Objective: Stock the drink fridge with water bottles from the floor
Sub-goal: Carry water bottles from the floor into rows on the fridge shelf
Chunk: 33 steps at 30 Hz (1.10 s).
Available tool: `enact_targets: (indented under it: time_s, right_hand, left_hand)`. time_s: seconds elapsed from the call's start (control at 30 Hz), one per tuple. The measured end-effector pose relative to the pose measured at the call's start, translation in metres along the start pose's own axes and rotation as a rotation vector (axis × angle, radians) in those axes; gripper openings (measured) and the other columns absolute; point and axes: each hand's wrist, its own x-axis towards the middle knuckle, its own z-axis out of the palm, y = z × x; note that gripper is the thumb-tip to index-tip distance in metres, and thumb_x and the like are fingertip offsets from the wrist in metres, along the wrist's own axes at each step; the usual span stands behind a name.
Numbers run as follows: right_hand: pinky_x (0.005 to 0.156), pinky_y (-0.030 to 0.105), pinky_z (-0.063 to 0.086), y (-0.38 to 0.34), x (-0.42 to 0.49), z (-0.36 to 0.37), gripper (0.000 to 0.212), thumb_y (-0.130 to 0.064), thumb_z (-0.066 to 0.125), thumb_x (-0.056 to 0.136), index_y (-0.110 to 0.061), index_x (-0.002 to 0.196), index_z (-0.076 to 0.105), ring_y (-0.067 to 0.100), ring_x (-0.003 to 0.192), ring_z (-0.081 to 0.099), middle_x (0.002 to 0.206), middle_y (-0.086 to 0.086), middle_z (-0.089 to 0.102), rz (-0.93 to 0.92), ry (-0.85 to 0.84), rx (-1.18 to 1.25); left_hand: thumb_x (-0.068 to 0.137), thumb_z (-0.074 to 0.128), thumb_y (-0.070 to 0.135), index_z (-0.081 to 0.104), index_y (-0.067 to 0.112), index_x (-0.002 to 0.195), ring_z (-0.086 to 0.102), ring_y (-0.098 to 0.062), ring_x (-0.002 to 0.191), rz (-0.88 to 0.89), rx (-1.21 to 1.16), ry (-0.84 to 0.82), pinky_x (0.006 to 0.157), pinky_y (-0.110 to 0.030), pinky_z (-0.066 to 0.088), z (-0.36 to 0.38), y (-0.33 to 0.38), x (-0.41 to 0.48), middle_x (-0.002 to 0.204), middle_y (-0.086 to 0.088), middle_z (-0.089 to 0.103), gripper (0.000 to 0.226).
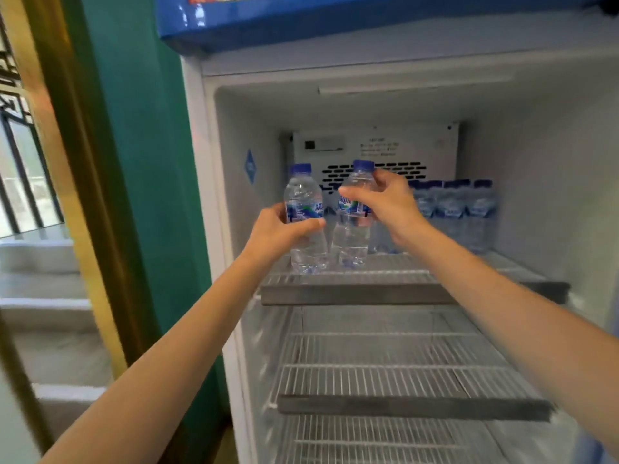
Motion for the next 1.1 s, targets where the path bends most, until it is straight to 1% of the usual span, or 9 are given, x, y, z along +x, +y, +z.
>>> enact_targets:
  time_s: [0.07,0.2,0.3,0.43,0.67,0.83,0.9,1.0,1.1]
  right_hand:
    - [0.094,0.043,0.053,0.018,0.025,0.007,0.062,-0.031,0.085,0.067,-0.009,0.120,0.061,0.019,0.105,0.066,0.116,0.005,0.068,0.035,0.050,-0.055]
    - [0.096,0.027,0.043,0.053,0.048,0.023,0.078,-0.029,0.083,0.071,-0.003,0.135,0.048,0.027,0.122,0.054,0.133,0.012,0.056,0.057,0.069,-0.137]
    - [0.093,0.021,0.034,0.074,0.055,0.031,0.087,-0.025,0.080,0.075,-0.001,0.145,0.034,0.027,0.131,0.046,0.145,0.013,0.045,0.074,0.080,-0.179]
    - [0.104,0.028,0.037,0.088,0.068,0.032,0.094,-0.025,0.081,0.074,-0.001,0.147,0.029,0.027,0.133,0.044,0.148,0.014,0.042,0.094,0.055,-0.179]
    - [0.098,0.032,0.046,0.104,0.062,0.025,0.091,-0.023,0.085,0.069,-0.012,0.143,0.034,0.021,0.120,0.052,0.135,0.005,0.052,0.116,0.026,-0.290]
    - [0.066,0.030,0.053,0.100,0.055,0.021,0.059,-0.017,0.083,0.071,-0.015,0.117,0.047,0.015,0.090,0.056,0.104,-0.002,0.056,0.242,-0.052,-0.358]
    - [0.065,0.035,0.057,0.098,0.056,0.013,0.051,-0.017,0.084,0.070,-0.018,0.107,0.050,0.014,0.082,0.058,0.098,-0.002,0.058,0.253,-0.034,-0.349]
    - [0.060,0.028,0.049,0.102,0.055,-0.006,0.058,-0.011,0.083,0.070,-0.016,0.115,0.047,0.007,0.074,0.055,0.092,-0.006,0.056,0.226,0.001,-0.317]
    - [0.055,0.021,0.041,0.106,0.054,-0.019,0.054,-0.006,0.080,0.072,-0.018,0.112,0.047,0.007,0.072,0.054,0.089,-0.008,0.056,0.234,0.019,-0.258]
  left_hand:
    - [0.075,0.079,0.017,0.061,0.005,0.108,0.068,-0.021,0.082,-0.035,0.018,0.008,0.058,-0.020,0.054,0.010,-0.012,0.032,0.094,-0.007,0.069,0.040]
    - [0.069,0.083,0.015,0.060,0.003,0.118,0.064,-0.030,0.103,-0.103,0.076,-0.006,0.090,-0.040,0.053,0.030,-0.048,0.083,0.111,-0.014,0.067,0.055]
    - [0.069,0.083,0.014,0.057,0.009,0.122,0.063,-0.025,0.101,-0.120,0.065,-0.024,0.084,-0.035,0.052,0.037,-0.072,0.107,0.112,-0.007,0.064,0.058]
    - [0.067,0.083,0.007,0.061,0.008,0.115,0.065,-0.024,0.101,-0.137,-0.017,-0.071,0.089,-0.037,0.053,0.040,-0.096,0.136,0.108,-0.008,0.068,0.053]
    - [0.074,0.074,-0.004,0.056,0.007,0.123,0.063,-0.023,0.103,-0.143,-0.150,-0.099,0.092,-0.040,0.051,0.048,-0.112,0.157,0.113,-0.004,0.065,0.053]
    - [0.074,0.072,-0.005,0.053,0.006,0.126,0.062,-0.029,0.108,-0.140,-0.197,-0.148,0.096,-0.049,0.050,0.052,-0.114,0.162,0.122,-0.014,0.064,0.057]
    - [0.073,0.074,-0.002,0.052,0.008,0.128,0.062,-0.029,0.110,-0.150,-0.197,-0.185,0.097,-0.050,0.049,0.053,-0.115,0.165,0.122,-0.011,0.064,0.061]
    - [0.061,0.084,0.016,0.053,0.018,0.129,0.061,-0.024,0.112,-0.181,-0.200,-0.269,0.099,-0.052,0.046,0.057,-0.116,0.169,0.122,-0.002,0.065,0.074]
    - [0.068,0.082,0.015,0.051,0.023,0.132,0.059,-0.021,0.115,-0.183,-0.201,-0.357,0.101,-0.050,0.044,0.066,-0.115,0.174,0.125,0.001,0.063,0.071]
